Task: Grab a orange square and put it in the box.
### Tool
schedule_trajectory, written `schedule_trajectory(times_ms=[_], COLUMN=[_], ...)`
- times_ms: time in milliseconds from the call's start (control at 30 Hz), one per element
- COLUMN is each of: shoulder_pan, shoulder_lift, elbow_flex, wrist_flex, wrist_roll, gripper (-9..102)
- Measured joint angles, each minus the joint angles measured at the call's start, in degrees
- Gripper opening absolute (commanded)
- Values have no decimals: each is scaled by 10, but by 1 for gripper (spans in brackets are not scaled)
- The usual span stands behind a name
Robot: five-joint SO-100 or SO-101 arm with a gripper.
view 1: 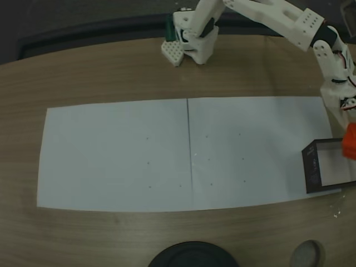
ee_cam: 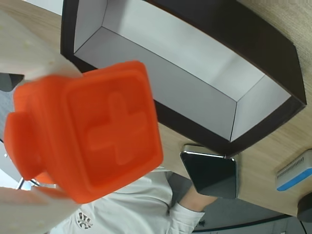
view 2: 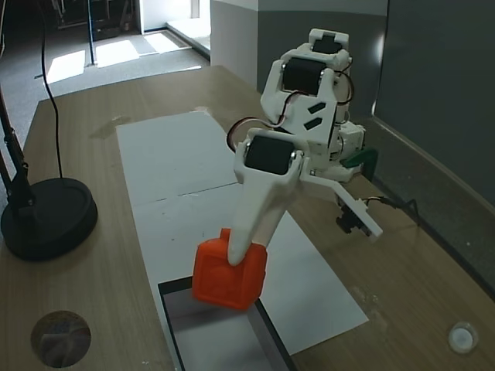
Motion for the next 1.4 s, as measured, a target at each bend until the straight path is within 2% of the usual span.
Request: schedule_trajectory(times_ms=[167, 300, 367, 633, 700, 767, 833, 1067, 1400], shoulder_pan=[0, 0, 0, -1, 0, 10, 32, 175, 321], shoulder_lift=[0, 0, 0, 0, 0, 0, 0, 73, 541], elbow_flex=[0, 0, 0, 0, 0, 0, -7, -29, -33], wrist_flex=[0, 0, 0, 0, 0, 7, 38, 224, 500], wrist_roll=[0, 0, 0, 0, 0, 0, 0, -57, -62], gripper=[9, 28, 32, 26, 20, 8, -1, 0, 0])
